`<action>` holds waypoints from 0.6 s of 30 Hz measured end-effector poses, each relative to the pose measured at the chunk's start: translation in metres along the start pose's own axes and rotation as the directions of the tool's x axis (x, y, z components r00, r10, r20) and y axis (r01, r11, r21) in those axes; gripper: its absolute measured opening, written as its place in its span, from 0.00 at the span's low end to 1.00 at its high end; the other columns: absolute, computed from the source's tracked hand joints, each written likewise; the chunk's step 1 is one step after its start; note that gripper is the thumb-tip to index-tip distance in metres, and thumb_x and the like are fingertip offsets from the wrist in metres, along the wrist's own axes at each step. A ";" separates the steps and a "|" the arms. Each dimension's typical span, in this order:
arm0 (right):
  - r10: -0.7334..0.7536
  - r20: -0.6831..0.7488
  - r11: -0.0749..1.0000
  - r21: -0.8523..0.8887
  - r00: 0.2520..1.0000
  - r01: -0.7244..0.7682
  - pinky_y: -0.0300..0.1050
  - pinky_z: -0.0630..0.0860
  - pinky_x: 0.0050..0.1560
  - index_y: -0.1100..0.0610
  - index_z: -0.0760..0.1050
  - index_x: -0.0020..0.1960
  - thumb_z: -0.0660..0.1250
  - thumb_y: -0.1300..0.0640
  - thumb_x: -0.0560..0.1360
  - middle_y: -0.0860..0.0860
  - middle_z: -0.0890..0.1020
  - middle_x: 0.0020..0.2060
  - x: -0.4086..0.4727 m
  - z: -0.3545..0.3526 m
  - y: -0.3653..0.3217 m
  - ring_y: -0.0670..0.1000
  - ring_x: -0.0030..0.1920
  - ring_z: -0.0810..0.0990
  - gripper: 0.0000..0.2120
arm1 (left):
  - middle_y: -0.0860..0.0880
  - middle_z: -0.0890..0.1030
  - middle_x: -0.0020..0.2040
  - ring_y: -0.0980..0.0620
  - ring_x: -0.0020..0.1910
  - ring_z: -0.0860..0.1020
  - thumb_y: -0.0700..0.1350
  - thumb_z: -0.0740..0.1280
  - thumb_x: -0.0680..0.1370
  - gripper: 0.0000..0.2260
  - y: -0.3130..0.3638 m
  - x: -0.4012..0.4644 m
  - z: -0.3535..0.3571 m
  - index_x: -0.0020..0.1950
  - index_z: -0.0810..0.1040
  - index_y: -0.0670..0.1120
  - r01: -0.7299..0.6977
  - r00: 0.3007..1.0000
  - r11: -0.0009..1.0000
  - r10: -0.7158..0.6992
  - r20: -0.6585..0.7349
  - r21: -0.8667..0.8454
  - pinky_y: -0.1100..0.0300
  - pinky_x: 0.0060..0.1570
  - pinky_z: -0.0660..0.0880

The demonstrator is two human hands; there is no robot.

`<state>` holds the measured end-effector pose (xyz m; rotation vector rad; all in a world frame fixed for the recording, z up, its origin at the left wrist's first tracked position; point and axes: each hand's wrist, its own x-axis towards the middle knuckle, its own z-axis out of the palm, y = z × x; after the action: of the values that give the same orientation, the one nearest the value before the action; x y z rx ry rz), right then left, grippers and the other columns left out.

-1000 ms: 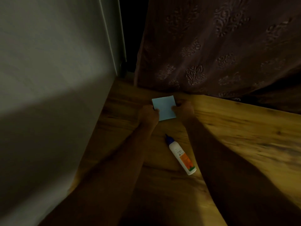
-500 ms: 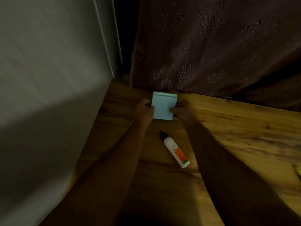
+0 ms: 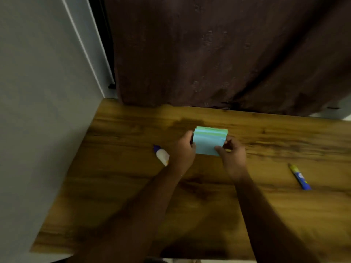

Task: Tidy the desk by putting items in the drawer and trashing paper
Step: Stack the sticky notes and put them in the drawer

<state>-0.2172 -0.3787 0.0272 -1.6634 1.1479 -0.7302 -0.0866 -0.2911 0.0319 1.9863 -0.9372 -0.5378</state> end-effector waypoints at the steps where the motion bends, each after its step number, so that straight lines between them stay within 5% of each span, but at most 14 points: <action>1: 0.008 -0.023 0.999 -0.042 1.000 -0.009 0.36 0.77 0.40 0.57 0.76 0.56 0.70 0.66 0.73 0.47 0.81 0.45 -0.006 -0.014 0.011 0.48 0.47 0.81 0.12 | 0.45 0.78 0.61 0.47 0.60 0.76 0.40 0.62 0.81 0.18 0.006 -0.009 0.014 0.71 0.69 0.46 0.004 1.000 0.999 -0.004 0.012 0.034 0.60 0.50 0.71; 5: 0.038 -0.064 0.995 -0.093 0.997 -0.044 0.48 0.78 0.47 0.54 0.76 0.55 0.71 0.66 0.72 0.48 0.81 0.44 -0.037 -0.059 0.049 0.53 0.48 0.81 0.14 | 0.48 0.78 0.62 0.48 0.61 0.77 0.42 0.62 0.81 0.19 0.018 -0.050 0.061 0.72 0.67 0.49 0.019 0.998 0.993 -0.027 0.062 0.120 0.59 0.52 0.73; 13: 0.132 0.104 0.954 -0.282 0.986 -0.098 0.46 0.76 0.59 0.54 0.71 0.68 0.69 0.55 0.76 0.50 0.79 0.61 -0.079 -0.101 0.094 0.50 0.60 0.78 0.21 | 0.47 0.75 0.66 0.49 0.66 0.73 0.44 0.63 0.80 0.19 0.008 -0.113 0.104 0.71 0.67 0.48 0.149 0.978 0.959 -0.179 0.106 0.242 0.51 0.63 0.74; 18: 0.028 0.131 0.951 -0.310 0.991 0.014 0.41 0.75 0.49 0.54 0.75 0.64 0.67 0.52 0.77 0.50 0.81 0.57 -0.087 -0.107 0.099 0.45 0.52 0.78 0.16 | 0.47 0.77 0.63 0.49 0.62 0.76 0.47 0.63 0.81 0.16 0.011 -0.124 0.103 0.68 0.71 0.46 0.125 0.986 0.959 -0.148 0.075 0.255 0.55 0.57 0.76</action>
<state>-0.3771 -0.3477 -0.0220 -1.9370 1.2175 -0.4402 -0.2371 -0.2514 -0.0119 2.2820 -0.9687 -0.6199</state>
